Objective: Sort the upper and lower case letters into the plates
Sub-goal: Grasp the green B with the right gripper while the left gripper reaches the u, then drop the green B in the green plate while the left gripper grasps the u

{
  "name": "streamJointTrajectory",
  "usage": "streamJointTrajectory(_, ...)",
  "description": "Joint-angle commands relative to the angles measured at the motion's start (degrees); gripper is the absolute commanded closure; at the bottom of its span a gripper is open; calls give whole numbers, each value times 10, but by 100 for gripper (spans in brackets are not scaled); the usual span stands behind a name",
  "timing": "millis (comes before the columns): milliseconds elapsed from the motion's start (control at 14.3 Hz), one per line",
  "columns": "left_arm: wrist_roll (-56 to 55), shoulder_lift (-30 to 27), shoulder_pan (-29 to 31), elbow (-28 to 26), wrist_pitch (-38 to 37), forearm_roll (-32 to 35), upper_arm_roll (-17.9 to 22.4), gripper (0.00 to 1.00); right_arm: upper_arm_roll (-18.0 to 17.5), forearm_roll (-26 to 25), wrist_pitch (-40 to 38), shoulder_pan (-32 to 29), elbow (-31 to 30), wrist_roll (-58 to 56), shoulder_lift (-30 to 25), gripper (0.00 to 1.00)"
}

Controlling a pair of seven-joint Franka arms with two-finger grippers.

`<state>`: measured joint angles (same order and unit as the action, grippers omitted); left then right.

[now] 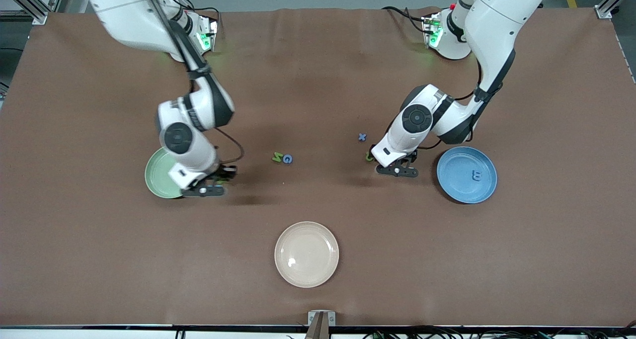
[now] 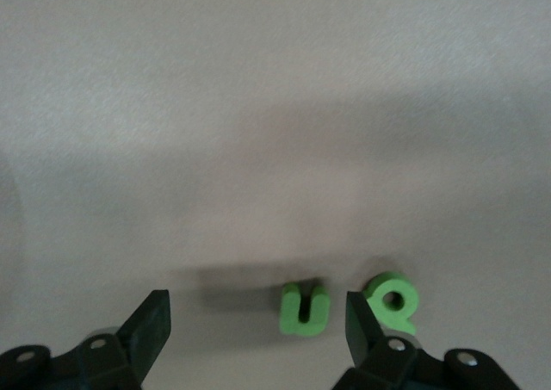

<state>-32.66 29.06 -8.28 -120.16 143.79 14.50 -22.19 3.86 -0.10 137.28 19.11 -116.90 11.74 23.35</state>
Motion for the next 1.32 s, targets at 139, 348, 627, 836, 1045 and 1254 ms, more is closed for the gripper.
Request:
streamJointTrajectory(139,-9,-20,2,-44,47,12,0,12,-12,-12,53,-102,-121,-140,-70,100)
streamJointTrajectory(348,-13,-12,2,-44,54,12,0,12,-12,-11,118,-140,-166,-184,-66,100)
streamJointTrajectory(627,-13,-1,1,-39,60,11,2,15,-13,-11,134,-164,-176,-194,-58,97)
streamJointTrajectory(836,-14,12,0,-39,88,11,3,18,-13,-9,134,-167,-173,-191,-54,3)
streamJointTrajectory(1045,-14,13,1,-39,88,11,3,27,-14,-5,125,-165,-165,-183,-57,0)
streamJointTrajectory(1254,-14,13,0,-39,88,11,3,53,-22,-1,71,-119,-134,-74,-60,0)
